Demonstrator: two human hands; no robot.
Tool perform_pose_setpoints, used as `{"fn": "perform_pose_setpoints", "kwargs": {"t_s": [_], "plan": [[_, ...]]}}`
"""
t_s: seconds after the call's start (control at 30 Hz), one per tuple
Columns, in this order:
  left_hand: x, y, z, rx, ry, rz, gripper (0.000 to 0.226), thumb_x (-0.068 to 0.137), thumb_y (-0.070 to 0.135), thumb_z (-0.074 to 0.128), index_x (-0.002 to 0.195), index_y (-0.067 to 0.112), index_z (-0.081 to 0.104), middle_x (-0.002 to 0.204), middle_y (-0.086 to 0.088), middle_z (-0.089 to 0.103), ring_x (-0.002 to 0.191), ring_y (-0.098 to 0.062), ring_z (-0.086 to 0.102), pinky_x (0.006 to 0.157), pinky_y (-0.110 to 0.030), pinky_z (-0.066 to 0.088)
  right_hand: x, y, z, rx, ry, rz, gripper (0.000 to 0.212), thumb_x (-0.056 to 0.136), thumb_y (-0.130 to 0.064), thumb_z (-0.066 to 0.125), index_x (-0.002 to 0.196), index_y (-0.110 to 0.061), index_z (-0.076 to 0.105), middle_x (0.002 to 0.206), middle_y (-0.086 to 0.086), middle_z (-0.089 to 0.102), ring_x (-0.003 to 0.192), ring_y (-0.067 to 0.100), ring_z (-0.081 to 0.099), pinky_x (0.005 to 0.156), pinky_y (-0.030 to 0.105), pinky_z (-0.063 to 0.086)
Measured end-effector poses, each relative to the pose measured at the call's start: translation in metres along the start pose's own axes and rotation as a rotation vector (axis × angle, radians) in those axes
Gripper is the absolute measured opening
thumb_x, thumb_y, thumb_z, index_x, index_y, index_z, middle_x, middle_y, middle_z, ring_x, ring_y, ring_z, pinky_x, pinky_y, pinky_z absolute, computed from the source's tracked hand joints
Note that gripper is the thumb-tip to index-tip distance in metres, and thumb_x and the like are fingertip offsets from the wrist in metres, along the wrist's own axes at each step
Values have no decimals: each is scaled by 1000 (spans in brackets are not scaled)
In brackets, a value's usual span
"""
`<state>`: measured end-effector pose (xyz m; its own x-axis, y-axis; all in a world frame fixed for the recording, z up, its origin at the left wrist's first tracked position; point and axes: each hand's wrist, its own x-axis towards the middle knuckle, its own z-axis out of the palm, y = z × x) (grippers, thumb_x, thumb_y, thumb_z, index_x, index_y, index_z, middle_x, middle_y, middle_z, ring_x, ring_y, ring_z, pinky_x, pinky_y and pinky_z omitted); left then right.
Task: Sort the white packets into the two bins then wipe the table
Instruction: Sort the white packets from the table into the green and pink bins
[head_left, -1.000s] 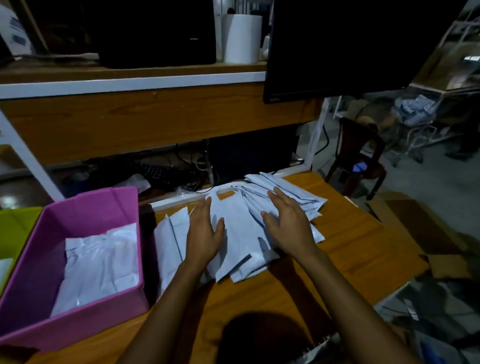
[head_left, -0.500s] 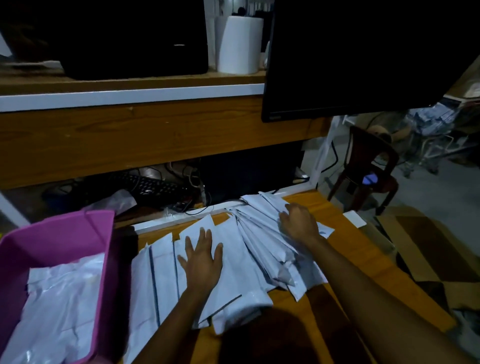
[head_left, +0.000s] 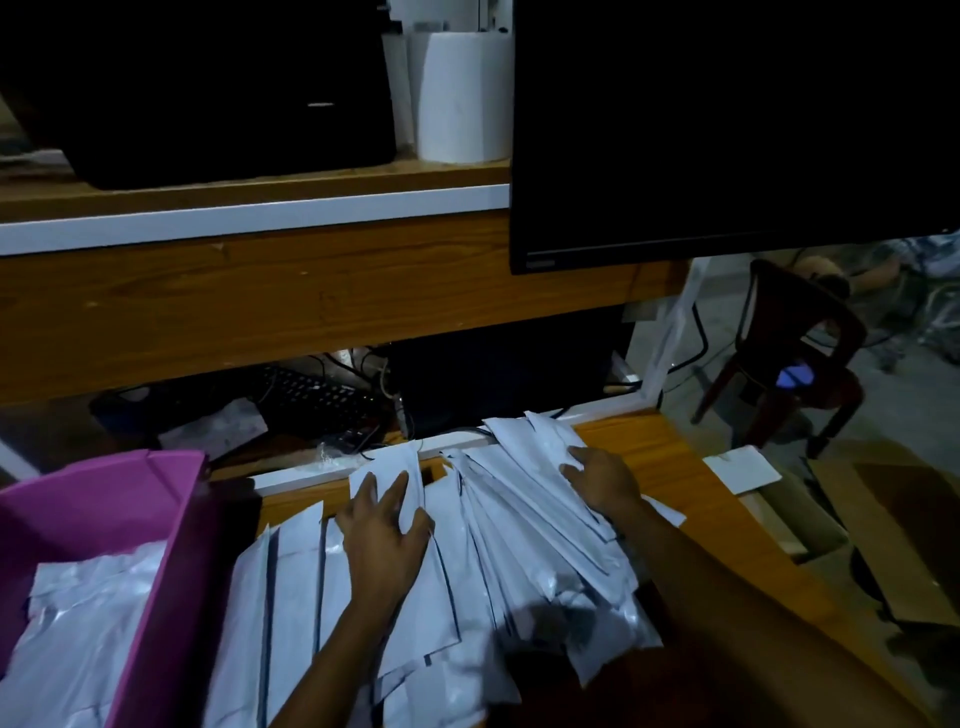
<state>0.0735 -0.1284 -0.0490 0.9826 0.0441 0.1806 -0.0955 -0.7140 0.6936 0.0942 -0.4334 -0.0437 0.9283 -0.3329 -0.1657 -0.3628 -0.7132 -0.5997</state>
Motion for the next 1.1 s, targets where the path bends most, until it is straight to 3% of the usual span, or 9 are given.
{"fn": "perform_pose_setpoints", "kwargs": {"t_s": [0.13, 0.33, 0.47, 0.63, 0.8, 0.97, 1.1], "plan": [[1, 17, -8, -34, 18, 37, 74, 73, 58, 40, 136, 23, 54, 150, -13, 37, 134, -33, 23, 103, -51, 32, -5, -3, -4, -36, 140, -26, 35, 95, -28, 57, 128, -17, 62, 130, 13, 61, 118, 33, 56, 98, 40, 48], [3, 28, -25, -64, 14, 156, 69, 78, 60, 41, 135, 23, 56, 148, -12, 40, 135, -32, 27, 105, -50, 33, -28, -29, -16, -115, 369, -82, 35, 97, -31, 50, 128, -20, 61, 127, 17, 61, 112, 38, 56, 91, 42, 49], [-3, 32, -43, -88, 31, 252, 66, 80, 59, 44, 133, 21, 58, 147, -10, 43, 134, -29, 31, 105, -46, 33, -62, -57, -17, -9, 516, -114, 38, 98, -33, 49, 132, -19, 59, 140, 14, 52, 123, 38, 49, 100, 45, 44], [-24, 30, -65, -136, 67, 362, 58, 83, 53, 49, 131, 22, 60, 146, -9, 44, 133, -28, 35, 106, -46, 35, -137, -100, -1, 176, 730, -208, 43, 96, -37, 43, 130, -18, 60, 139, 13, 54, 124, 32, 50, 105, 51, 39], [-57, 25, -86, -212, 78, 398, 48, 86, 39, 60, 132, 27, 58, 147, -4, 41, 137, -22, 29, 105, -53, 38, -214, -136, 31, 290, 778, -267, 42, 96, -36, 44, 133, -21, 57, 146, 4, 48, 129, 24, 45, 104, 37, 39], [-96, 20, -123, -242, 156, 421, 48, 86, 45, 54, 131, 29, 59, 148, -2, 40, 138, -22, 30, 107, -52, 36, -272, -151, 57, 324, 830, -358, 39, 94, -28, 52, 131, -18, 59, 145, 3, 48, 127, 22, 46, 101, 37, 42], [-133, 8, -163, -233, 220, 441, 46, 85, 38, 59, 130, 27, 59, 146, -5, 42, 136, -25, 32, 104, -54, 38, -310, -157, 63, 352, 889, -402, 38, 93, -24, 55, 129, -13, 61, 146, 2, 46, 128, 18, 44, 101, 30, 39]]}}
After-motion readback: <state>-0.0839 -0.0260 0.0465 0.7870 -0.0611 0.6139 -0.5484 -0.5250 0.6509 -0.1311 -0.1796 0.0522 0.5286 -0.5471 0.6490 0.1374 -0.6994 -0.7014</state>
